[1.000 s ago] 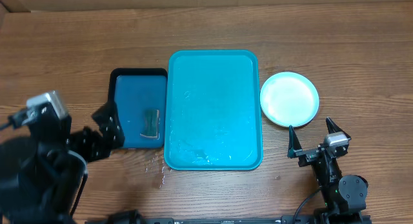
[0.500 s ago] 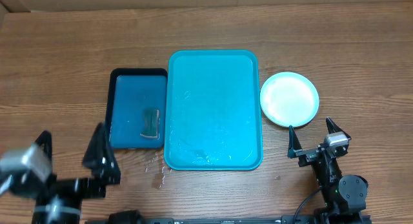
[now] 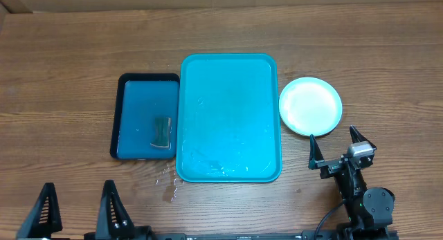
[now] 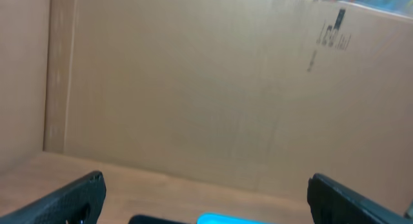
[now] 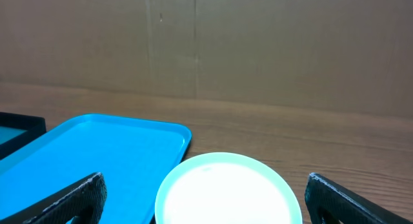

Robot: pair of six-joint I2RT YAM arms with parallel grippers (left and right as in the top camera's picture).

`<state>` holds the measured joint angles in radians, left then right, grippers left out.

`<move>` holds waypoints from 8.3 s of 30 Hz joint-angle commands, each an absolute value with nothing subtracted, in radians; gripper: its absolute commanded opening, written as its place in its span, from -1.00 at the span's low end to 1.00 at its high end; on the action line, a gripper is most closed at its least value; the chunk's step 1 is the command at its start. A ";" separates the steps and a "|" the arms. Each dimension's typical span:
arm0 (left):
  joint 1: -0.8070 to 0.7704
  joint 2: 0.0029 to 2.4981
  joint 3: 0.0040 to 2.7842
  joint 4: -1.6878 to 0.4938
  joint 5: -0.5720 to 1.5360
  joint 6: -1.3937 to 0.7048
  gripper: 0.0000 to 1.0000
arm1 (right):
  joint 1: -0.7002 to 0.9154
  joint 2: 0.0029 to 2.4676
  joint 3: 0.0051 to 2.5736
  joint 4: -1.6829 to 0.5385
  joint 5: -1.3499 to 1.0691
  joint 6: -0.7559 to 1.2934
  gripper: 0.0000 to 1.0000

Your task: Clean dirty plates on tray and stack at the side

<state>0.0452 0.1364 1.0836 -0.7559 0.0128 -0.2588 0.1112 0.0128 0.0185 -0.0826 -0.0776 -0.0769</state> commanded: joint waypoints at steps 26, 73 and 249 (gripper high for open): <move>0.040 0.004 0.371 0.380 0.150 -0.270 1.00 | 0.109 0.003 0.008 -0.078 -0.068 -0.080 0.99; 0.040 0.004 0.005 -0.074 -0.048 -0.049 1.00 | 0.109 0.003 0.008 -0.078 -0.068 -0.080 0.99; 0.041 0.004 0.005 -0.075 -0.033 -0.048 1.00 | 0.109 0.003 0.008 -0.078 -0.068 -0.080 0.99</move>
